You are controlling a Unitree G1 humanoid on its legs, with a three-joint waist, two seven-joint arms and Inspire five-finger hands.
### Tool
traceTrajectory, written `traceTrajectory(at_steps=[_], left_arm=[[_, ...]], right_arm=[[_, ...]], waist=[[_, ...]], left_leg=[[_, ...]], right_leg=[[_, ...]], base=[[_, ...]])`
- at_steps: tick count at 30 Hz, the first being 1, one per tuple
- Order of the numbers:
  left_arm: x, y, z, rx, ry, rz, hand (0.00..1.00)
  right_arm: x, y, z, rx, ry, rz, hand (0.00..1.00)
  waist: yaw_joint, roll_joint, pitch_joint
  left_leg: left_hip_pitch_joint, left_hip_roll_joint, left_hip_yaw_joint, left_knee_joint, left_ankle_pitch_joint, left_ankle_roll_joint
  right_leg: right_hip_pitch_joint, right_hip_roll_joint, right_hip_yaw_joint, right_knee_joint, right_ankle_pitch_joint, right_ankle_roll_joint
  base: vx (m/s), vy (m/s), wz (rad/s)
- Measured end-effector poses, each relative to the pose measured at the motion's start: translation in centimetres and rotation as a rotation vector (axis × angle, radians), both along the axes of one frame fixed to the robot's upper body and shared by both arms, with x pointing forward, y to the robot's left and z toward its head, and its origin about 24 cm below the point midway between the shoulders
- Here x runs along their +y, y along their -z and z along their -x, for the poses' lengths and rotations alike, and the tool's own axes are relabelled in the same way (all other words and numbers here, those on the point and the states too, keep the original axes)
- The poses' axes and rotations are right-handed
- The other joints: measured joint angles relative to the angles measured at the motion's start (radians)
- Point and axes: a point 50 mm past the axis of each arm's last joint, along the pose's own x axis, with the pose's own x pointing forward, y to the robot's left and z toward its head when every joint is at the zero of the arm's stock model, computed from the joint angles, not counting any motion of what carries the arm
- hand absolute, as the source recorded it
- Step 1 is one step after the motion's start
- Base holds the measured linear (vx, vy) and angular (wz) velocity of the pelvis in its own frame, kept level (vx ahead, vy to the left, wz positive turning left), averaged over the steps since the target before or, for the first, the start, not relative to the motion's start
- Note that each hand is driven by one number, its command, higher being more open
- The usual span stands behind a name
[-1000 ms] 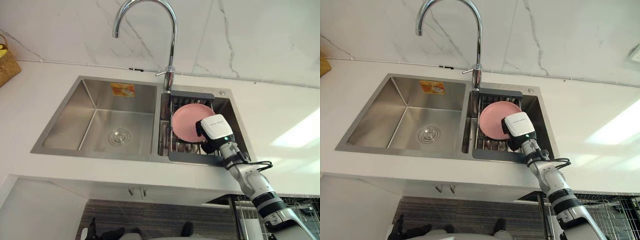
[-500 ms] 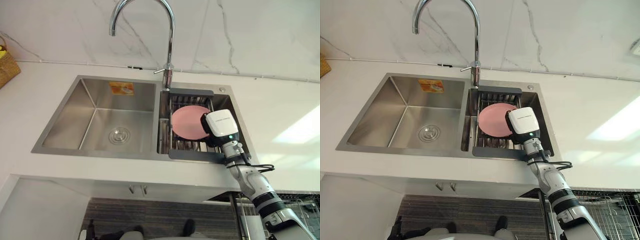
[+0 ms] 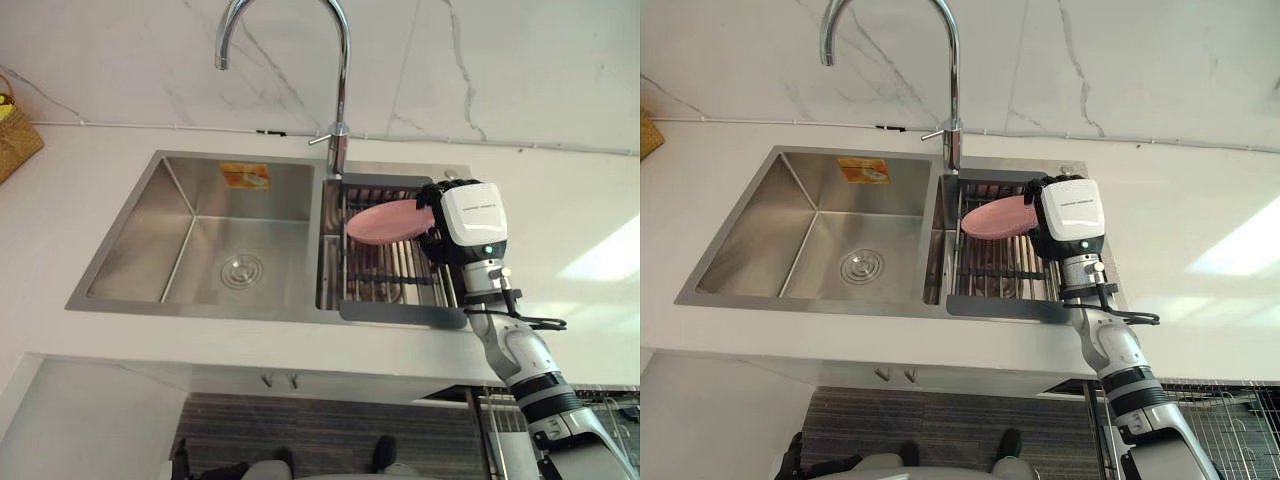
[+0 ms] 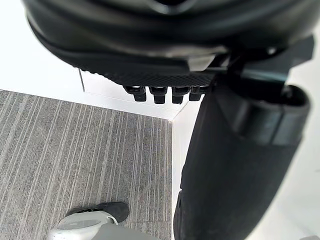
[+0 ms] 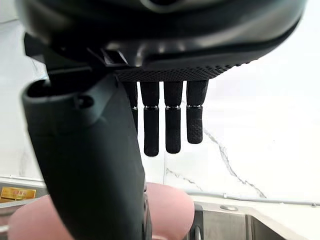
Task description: Walk over to the sink, pick up the cup, carry it to the dishwasher, place the cup inside the dishwasher, then close the dishwasher door
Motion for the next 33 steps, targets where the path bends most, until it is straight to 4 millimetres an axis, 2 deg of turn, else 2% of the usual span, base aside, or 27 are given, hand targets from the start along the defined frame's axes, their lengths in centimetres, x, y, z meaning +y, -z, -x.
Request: traceTrajectory(at_steps=[5,16,28,33], left_arm=[[0.0,0.0,0.0,0.003,0.000,-0.001,1.00],[-0.2,-0.1,-0.7,-0.007,0.026,0.008,1.00],[-0.2,0.0,-0.6,0.014,0.022,0.012,1.00],[-0.2,0.0,-0.8,0.013,0.024,0.015,1.00]], right_arm=[[0.2,0.3,0.0,0.027,-0.019,-0.001,1.00],[1.8,2.4,-0.1,0.278,-0.117,0.020,1.00],[2.7,3.0,0.0,0.302,-0.135,0.014,1.00],[2.3,3.9,-0.1,0.329,-0.095,0.003,1.00]], waist=[[0.002,0.000,0.000],[0.008,-0.003,-0.002],[0.013,-0.015,-0.009],[0.023,-0.016,-0.010]], left_leg=[[0.005,0.006,0.011,0.000,-0.003,-0.003],[0.006,0.010,0.012,-0.001,-0.004,-0.005],[0.006,0.005,0.010,-0.001,-0.004,-0.005],[0.006,0.004,0.005,-0.001,-0.003,-0.005]], right_leg=[[-0.002,0.004,0.012,0.000,0.000,-0.001],[-0.003,0.008,0.013,0.000,0.000,-0.001],[-0.001,0.008,0.011,0.000,0.001,-0.001],[0.000,0.007,0.008,0.000,0.001,-0.001]], base=[[0.00,0.000,-0.07],[0.00,-0.001,0.00],[0.00,0.000,0.00],[0.00,0.000,0.01]])
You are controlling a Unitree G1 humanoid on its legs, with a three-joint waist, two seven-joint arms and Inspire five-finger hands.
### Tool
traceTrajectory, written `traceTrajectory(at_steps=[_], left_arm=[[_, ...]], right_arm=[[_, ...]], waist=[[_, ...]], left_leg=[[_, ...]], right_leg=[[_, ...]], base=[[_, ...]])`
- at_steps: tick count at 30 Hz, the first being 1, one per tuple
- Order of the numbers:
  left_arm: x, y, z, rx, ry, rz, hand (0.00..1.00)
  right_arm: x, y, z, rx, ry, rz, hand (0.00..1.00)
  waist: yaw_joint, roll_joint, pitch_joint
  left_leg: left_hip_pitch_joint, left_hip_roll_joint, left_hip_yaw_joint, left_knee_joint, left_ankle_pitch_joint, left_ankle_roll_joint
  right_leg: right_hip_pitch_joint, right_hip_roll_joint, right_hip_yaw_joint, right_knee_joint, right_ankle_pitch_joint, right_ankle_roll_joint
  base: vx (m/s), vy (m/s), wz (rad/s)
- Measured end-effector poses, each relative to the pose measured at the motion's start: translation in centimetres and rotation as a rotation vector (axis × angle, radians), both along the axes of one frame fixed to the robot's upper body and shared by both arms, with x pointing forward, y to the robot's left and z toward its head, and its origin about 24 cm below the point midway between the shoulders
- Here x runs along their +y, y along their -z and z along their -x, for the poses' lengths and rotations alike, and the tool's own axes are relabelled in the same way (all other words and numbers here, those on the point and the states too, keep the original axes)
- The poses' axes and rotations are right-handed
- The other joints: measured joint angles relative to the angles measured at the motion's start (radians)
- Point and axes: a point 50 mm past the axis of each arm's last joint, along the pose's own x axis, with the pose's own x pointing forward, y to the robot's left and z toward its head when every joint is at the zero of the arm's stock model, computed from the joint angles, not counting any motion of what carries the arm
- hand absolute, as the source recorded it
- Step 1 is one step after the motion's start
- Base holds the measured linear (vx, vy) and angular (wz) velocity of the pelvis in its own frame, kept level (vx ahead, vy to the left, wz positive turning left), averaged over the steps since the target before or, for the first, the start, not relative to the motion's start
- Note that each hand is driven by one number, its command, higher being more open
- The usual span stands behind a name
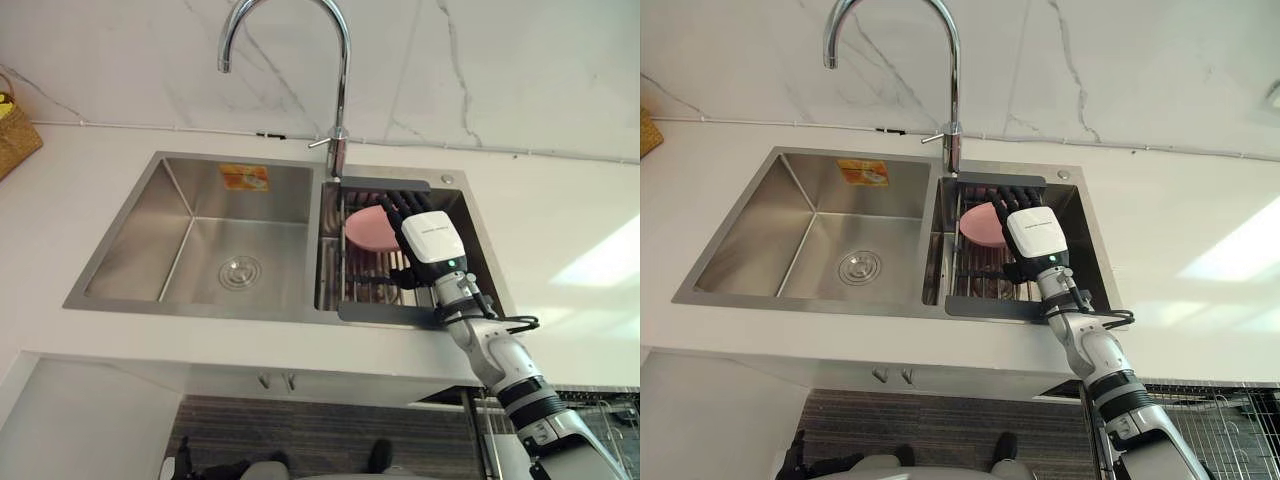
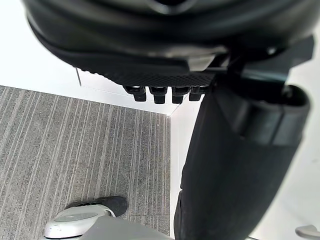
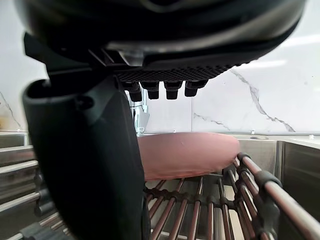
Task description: Walk over to the sink, pick up the cup, carry it to the dishwasher, place the cup inside the dishwasher, then close the dishwasher door
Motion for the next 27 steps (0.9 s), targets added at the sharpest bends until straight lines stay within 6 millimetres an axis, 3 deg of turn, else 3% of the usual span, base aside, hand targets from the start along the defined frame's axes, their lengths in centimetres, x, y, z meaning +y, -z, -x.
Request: traceTrajectory(at_steps=[7,8,20,27], left_arm=[[0.1,0.0,-0.1,0.008,0.001,0.005,1.00],[0.1,0.0,-0.1,0.009,0.001,0.005,1.00],[0.0,0.0,-0.1,0.006,-0.001,0.009,1.00],[-0.1,0.0,0.0,-0.003,-0.004,0.006,1.00]], right_arm=[[-0.9,0.8,-0.5,0.040,0.067,0.016,1.00],[-1.0,0.8,-0.6,0.044,0.073,0.019,0.00],[-1.5,0.6,-2.1,0.035,0.154,0.041,0.00],[-1.2,-0.7,-2.7,-0.061,0.146,0.026,0.00]], waist=[[0.003,-0.009,-0.007],[0.003,-0.011,-0.008],[0.025,-0.014,-0.009],[0.024,-0.016,-0.009]], left_leg=[[-0.004,-0.004,-0.011,-0.001,0.004,0.003],[-0.005,-0.005,-0.014,-0.002,0.005,0.004],[-0.005,-0.012,-0.026,-0.019,0.020,0.006],[0.001,-0.013,-0.024,-0.026,0.021,0.007]], right_leg=[[0.001,-0.004,-0.011,0.000,0.000,0.000],[0.001,-0.005,-0.014,0.000,0.000,0.000],[0.001,-0.011,-0.025,0.000,0.002,0.000],[0.003,-0.012,-0.023,0.000,0.002,0.000]], base=[[0.00,0.000,0.03],[-0.01,0.000,0.08],[-0.02,0.002,0.03],[0.00,0.000,0.00]])
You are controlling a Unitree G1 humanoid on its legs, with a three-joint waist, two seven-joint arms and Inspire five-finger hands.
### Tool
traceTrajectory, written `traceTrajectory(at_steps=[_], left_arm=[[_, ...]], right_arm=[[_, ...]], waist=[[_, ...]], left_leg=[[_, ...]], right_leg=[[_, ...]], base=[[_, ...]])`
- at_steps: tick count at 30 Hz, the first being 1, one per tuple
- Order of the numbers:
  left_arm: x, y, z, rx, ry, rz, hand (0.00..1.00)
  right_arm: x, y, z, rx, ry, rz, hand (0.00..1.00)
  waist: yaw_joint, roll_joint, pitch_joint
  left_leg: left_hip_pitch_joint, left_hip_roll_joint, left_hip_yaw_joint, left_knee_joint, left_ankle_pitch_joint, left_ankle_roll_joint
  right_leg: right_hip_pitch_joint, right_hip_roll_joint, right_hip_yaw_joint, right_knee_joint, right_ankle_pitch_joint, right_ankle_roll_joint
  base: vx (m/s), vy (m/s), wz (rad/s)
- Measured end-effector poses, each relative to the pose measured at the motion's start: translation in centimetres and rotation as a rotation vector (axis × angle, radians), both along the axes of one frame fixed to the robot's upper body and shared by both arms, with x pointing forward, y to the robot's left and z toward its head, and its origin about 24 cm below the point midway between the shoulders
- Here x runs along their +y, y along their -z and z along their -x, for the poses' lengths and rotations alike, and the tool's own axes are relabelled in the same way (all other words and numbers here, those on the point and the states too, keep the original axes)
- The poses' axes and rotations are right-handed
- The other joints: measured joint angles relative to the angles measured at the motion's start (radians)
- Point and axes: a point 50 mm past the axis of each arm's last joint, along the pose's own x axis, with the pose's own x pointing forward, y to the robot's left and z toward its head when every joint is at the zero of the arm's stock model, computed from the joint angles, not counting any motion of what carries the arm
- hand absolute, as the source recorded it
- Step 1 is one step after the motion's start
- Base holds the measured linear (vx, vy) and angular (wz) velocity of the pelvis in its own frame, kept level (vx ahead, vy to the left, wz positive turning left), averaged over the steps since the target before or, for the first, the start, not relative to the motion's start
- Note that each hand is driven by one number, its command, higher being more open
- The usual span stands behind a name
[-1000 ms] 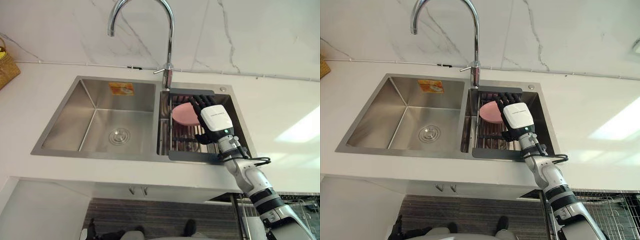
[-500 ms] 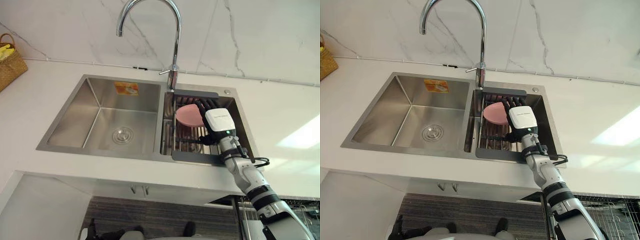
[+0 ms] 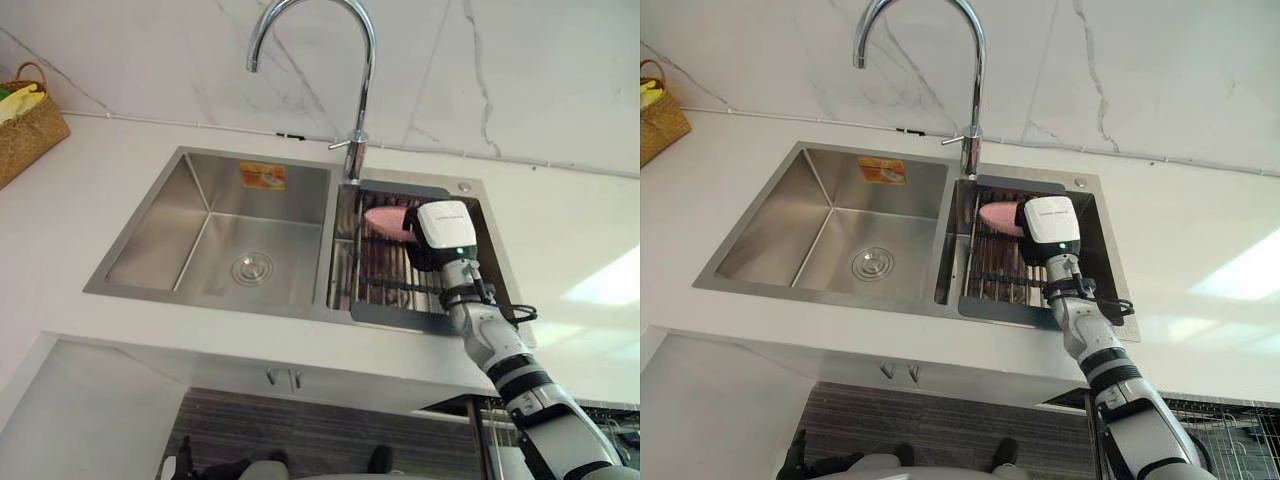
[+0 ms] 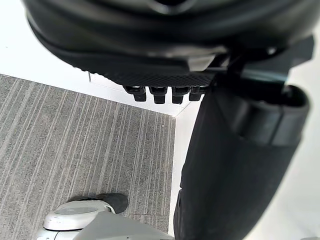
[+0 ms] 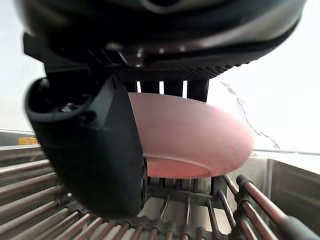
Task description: Walk over to the sink, pick up the cup, carry it to the dishwasher, place the cup inside the dishwasher, then close the dishwasher door
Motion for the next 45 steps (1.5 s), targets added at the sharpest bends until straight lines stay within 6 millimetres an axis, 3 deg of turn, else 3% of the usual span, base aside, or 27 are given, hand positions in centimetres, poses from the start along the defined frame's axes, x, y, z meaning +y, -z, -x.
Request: traceTrajectory(at_steps=[12,21,26,30,36,37,38,39,40,42,44,45], left_arm=[[0.1,0.0,0.5,-0.003,-0.022,-0.002,1.00],[0.2,-0.1,0.5,-0.014,-0.023,-0.006,1.00],[-0.1,-0.2,0.3,-0.032,0.000,-0.008,1.00],[-0.1,-0.2,0.3,-0.018,0.059,-0.025,1.00],[-0.5,-0.4,0.5,-0.002,0.170,-0.008,1.00],[-0.2,-0.6,0.0,-0.008,0.188,-0.010,1.00],[0.0,-0.7,-0.3,-0.014,0.193,-0.012,1.00],[-0.2,-0.7,-1.0,-0.020,0.189,-0.002,1.00],[0.0,-0.5,-0.2,0.002,0.141,0.010,1.00],[0.6,-0.6,0.5,0.011,0.082,0.010,1.00],[1.5,-0.7,1.5,0.036,0.033,0.004,1.00],[1.7,-0.7,1.8,0.046,0.020,0.002,1.00]], right_arm=[[-0.2,-1.0,0.5,-0.077,-0.001,-0.111,0.00],[-0.2,-5.7,1.9,-0.284,-0.056,-0.262,0.00],[-1.4,-5.8,4.4,-0.326,-0.034,-0.327,0.00],[-3.3,-5.8,7.2,-0.356,0.025,-0.370,0.00],[-5.3,-7.6,9.6,-0.450,0.081,-0.349,0.00],[-5.6,-7.8,9.7,-0.461,0.099,-0.347,0.00],[-5.8,-7.8,9.7,-0.465,0.109,-0.350,0.00],[-5.9,-8.1,9.6,-0.479,0.123,-0.360,0.00],[-5.5,-8.4,9.2,-0.494,0.105,-0.384,0.00],[-5.4,-8.4,9.1,-0.523,0.101,-0.397,0.00],[-5.1,-8.5,8.8,-0.552,0.089,-0.412,0.00],[-4.9,-8.6,8.6,-0.564,0.078,-0.414,0.00]], waist=[[-0.025,-0.001,0.001],[-0.038,0.002,0.003],[-0.045,0.004,0.003],[-0.071,0.008,0.003],[-0.107,0.035,0.000],[-0.125,0.025,0.006],[-0.124,0.025,0.007],[-0.121,0.072,0.013],[-0.107,0.101,0.021],[-0.084,0.112,0.021],[-0.073,0.104,0.010],[-0.067,0.089,0.000]], left_leg=[[0.006,0.001,0.016,-0.001,-0.001,0.000],[0.022,0.009,0.054,0.002,-0.014,-0.004],[0.022,0.016,0.067,0.032,-0.035,-0.003],[0.036,0.015,0.082,0.057,-0.055,-0.001],[0.008,0.021,0.177,0.200,-0.169,0.007],[-0.012,0.018,0.200,0.241,-0.183,0.019],[-0.012,0.023,0.228,0.236,-0.180,0.026],[0.001,0.067,0.292,0.208,-0.171,0.037],[0.015,0.111,0.384,0.193,-0.163,0.036],[0.046,0.155,0.478,0.182,-0.158,0.029],[0.061,0.188,0.552,0.192,-0.153,0.022],[0.058,0.197,0.578,0.202,-0.151,0.017]], right_leg=[[-0.004,0.000,0.017,0.000,0.001,0.001],[-0.008,0.009,0.055,0.001,0.002,0.000],[-0.003,0.012,0.067,0.004,0.002,0.000],[0.009,0.012,0.088,0.005,0.004,0.002],[-0.064,0.039,0.275,0.006,0.052,0.000],[-0.088,0.042,0.305,0.007,0.059,-0.036],[-0.105,0.047,0.307,-0.002,0.048,-0.108],[-0.115,0.042,0.108,0.033,-0.086,-0.240],[-0.149,0.008,-0.070,0.169,-0.121,-0.248],[-0.139,-0.062,-0.232,0.411,-0.171,-0.252],[-0.074,-0.134,-0.321,0.563,-0.226,-0.240],[-0.044,-0.154,-0.331,0.586,-0.231,-0.236]], base=[[-0.01,0.000,-0.03],[-0.02,-0.007,-0.12],[0.00,-0.005,-0.09],[-0.02,0.016,-0.16],[-0.07,0.041,-0.92],[-0.11,0.070,-0.95],[-0.16,0.063,-1.17],[-0.19,0.092,-1.66],[-0.17,0.104,-1.77],[-0.08,0.092,-1.62],[0.00,-0.015,-1.24],[0.02,-0.112,-1.01]])
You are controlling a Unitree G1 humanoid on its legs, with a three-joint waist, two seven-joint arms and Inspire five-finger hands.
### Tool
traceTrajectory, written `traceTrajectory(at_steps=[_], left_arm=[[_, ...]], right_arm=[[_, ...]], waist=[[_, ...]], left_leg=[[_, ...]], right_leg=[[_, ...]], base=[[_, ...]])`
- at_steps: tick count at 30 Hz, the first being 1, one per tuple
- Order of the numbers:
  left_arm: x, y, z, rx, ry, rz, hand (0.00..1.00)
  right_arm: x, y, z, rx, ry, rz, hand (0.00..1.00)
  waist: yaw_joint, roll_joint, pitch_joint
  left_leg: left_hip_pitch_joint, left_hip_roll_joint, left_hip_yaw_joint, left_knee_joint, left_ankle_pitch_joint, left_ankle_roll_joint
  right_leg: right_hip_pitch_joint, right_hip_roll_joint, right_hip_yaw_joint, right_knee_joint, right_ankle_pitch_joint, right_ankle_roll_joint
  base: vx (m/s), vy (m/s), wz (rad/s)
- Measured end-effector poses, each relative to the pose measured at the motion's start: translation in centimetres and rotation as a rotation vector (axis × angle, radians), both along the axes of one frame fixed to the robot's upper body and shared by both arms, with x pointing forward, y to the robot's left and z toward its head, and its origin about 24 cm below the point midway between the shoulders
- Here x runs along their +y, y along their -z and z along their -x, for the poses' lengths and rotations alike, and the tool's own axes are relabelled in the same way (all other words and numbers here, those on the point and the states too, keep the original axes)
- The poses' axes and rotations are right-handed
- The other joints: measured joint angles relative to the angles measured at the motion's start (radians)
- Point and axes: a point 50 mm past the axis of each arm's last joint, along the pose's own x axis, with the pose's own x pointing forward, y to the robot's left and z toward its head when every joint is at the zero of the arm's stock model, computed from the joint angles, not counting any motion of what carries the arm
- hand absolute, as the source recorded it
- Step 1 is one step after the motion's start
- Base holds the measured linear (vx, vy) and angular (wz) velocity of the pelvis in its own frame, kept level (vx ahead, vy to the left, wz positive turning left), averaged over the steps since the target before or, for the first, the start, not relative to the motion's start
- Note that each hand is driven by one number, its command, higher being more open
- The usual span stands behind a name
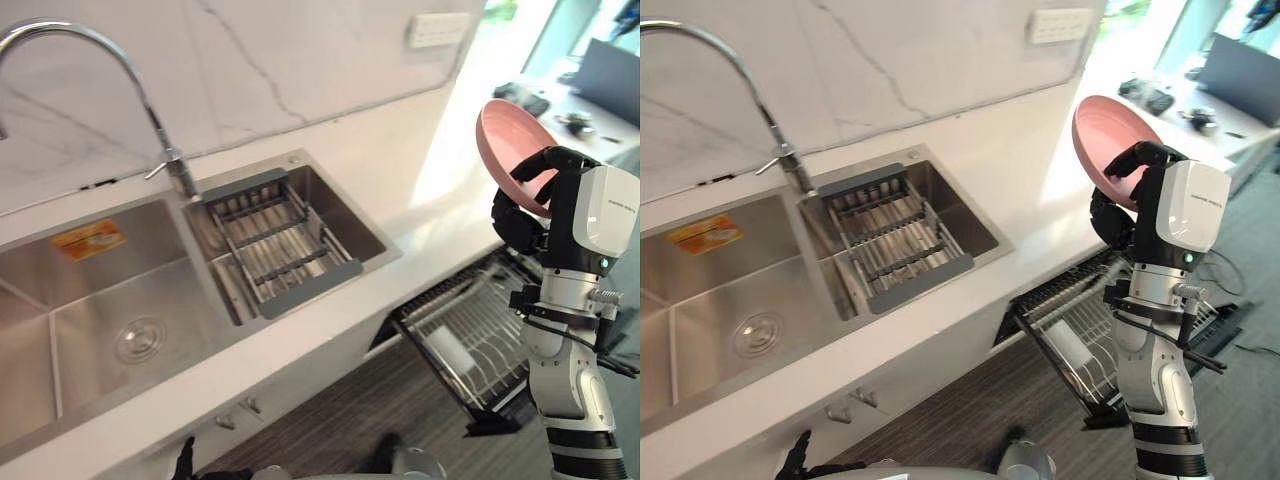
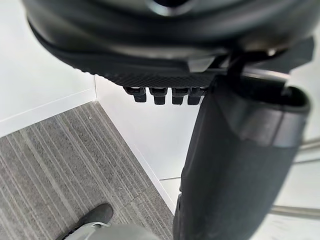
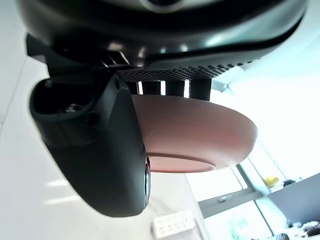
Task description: Walk over to the sink, pick up the cup, carry it to the dishwasher, place the cup inside the dishwasher, then close the dishwasher door
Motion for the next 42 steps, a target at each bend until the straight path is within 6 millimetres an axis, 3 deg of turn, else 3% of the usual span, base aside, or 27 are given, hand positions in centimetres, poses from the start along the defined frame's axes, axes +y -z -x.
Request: traceTrajectory(at_steps=[2,3,5,6,11,16,20,24,29,32,35,42], left_arm=[[0.6,-0.3,-0.3,-0.004,-0.001,-0.008,1.00],[0.9,-0.4,-0.8,-0.014,-0.022,-0.007,1.00],[0.5,-0.3,-1.4,-0.034,-0.038,0.012,1.00],[0.4,-0.1,-1.3,-0.035,-0.101,0.023,1.00],[0.3,0.1,0.2,-0.032,-0.193,0.019,1.00],[-0.2,0.2,1.1,-0.020,-0.160,-0.012,1.00],[-1.5,0.4,0.0,-0.036,-0.068,0.011,1.00],[-2.2,0.4,-1.8,-0.070,-0.013,0.046,1.00],[-2.7,0.3,-2.9,-0.089,0.030,0.064,1.00],[-3.1,0.1,-4.4,-0.137,0.060,0.068,1.00],[-3.4,-0.5,-6.3,-0.209,0.077,0.073,1.00],[-3.4,-1.6,-9.4,-0.313,0.085,0.082,1.00]], right_arm=[[0.3,-0.2,-0.3,-0.013,-0.011,0.016,0.00],[0.5,-0.4,-0.5,-0.020,-0.023,0.022,0.00],[0.5,-0.6,-0.5,-0.020,-0.025,0.031,0.00],[0.3,-0.5,-0.5,-0.007,-0.022,0.038,0.00],[-2.3,-0.1,0.5,0.091,0.057,0.038,0.00],[-2.3,0.9,0.9,0.205,0.026,0.039,0.00],[-1.7,1.9,0.9,0.270,-0.016,0.022,0.00],[-1.3,2.5,0.7,0.313,-0.032,0.006,0.00],[-2.1,4.8,-0.3,0.419,0.024,-0.046,0.00],[-3.0,5.7,-1.3,0.468,0.082,-0.089,0.00],[-3.6,5.8,-2.6,0.490,0.127,-0.122,0.00],[-4.6,3.8,-4.8,0.453,0.179,-0.084,0.00]], waist=[[0.018,-0.022,-0.012],[0.027,-0.040,-0.018],[0.032,-0.035,-0.019],[0.027,-0.035,-0.019],[0.007,-0.027,-0.024],[-0.011,-0.026,-0.022],[-0.012,-0.032,-0.019],[-0.013,-0.036,-0.017],[-0.013,-0.031,-0.007],[-0.013,-0.019,0.043],[-0.007,-0.003,0.108],[0.004,0.009,0.217]], left_leg=[[-0.015,0.020,0.048,0.025,0.007,-0.013],[-0.025,0.029,0.069,0.043,0.014,-0.024],[-0.018,0.051,0.094,0.043,0.031,-0.051],[-0.009,0.059,0.105,0.041,0.041,-0.067],[0.007,0.077,0.104,0.000,0.098,-0.106],[0.020,0.055,0.099,-0.053,0.127,-0.121],[0.019,0.028,0.086,-0.075,0.134,-0.110],[-0.020,-0.012,0.064,-0.090,0.141,-0.079],[-0.111,-0.050,0.031,-0.106,0.154,-0.045],[-0.176,-0.078,0.009,-0.125,0.174,-0.018],[-0.236,-0.106,-0.087,-0.120,0.189,0.002],[-0.344,-0.130,-0.184,-0.091,0.196,0.019]], right_leg=[[0.054,0.002,-0.001,-0.066,0.042,0.024],[0.092,0.039,0.008,-0.189,0.082,0.074],[0.144,0.112,0.001,-0.355,0.087,0.107],[0.180,0.146,0.008,-0.439,0.096,0.150],[0.221,0.219,0.025,-0.557,0.104,0.169],[0.222,0.223,0.034,-0.579,0.115,0.186],[0.219,0.201,0.038,-0.580,0.130,0.209],[0.184,0.172,0.040,-0.580,0.146,0.234],[0.097,0.136,0.037,-0.580,0.171,0.245],[0.035,0.116,0.029,-0.580,0.195,0.240],[-0.009,0.107,0.024,-0.580,0.219,0.236],[-0.070,0.089,-0.001,-0.580,0.240,0.239]], base=[[0.03,-0.173,-0.91],[0.01,-0.345,-0.80],[-0.01,-0.370,-0.64],[-0.03,-0.293,-0.38],[-0.08,-0.212,-0.14],[-0.08,-0.040,-0.06],[-0.10,0.117,0.05],[-0.10,0.135,0.08],[-0.11,0.129,0.11],[-0.11,0.120,0.15],[-0.07,0.106,0.12],[-0.04,0.111,0.21]])
